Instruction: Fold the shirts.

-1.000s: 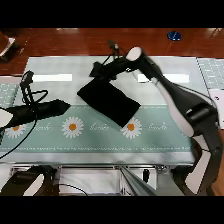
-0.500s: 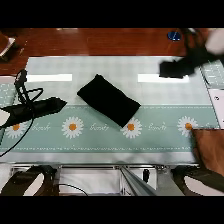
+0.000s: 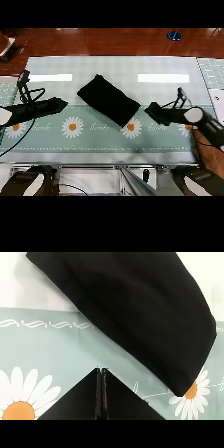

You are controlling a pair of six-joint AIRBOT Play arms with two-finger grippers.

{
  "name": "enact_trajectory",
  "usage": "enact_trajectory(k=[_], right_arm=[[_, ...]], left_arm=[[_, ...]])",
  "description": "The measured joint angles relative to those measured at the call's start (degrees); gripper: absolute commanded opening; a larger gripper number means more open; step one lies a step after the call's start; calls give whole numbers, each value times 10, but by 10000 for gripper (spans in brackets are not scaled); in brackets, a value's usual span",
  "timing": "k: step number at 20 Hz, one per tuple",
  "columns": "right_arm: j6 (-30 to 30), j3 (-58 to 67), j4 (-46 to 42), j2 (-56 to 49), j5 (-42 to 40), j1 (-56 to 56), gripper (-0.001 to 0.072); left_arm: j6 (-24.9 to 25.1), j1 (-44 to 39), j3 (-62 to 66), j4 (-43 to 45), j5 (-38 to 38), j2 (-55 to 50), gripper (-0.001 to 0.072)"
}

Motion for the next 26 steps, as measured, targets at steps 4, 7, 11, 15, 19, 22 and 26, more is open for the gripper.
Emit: enact_trajectory(k=[4, 7, 11, 15, 19, 22, 26], right_arm=[[-114, 39, 129, -113, 11, 11, 414], [-164, 91, 181, -192, 54, 17, 401], [-204, 153, 206, -259, 88, 37, 89], [-260, 239, 216, -288, 113, 49, 27], [-278, 361, 180, -289, 174, 52, 27], [-267, 464, 127, -269, 231, 48, 27], [-251, 591, 66, -232, 324, 16, 27]], left_arm=[[0, -1, 0, -10, 0, -14, 13], [0, -1, 0, -15, 0, -21, 14], [0, -1, 0, -18, 0, -24, 13], [0, -1, 0, -21, 2, -26, 14], [0, -1, 0, -22, 3, -26, 13], [0, -1, 0, -22, 5, -26, 13], [0, -1, 0, -22, 5, -26, 14]])
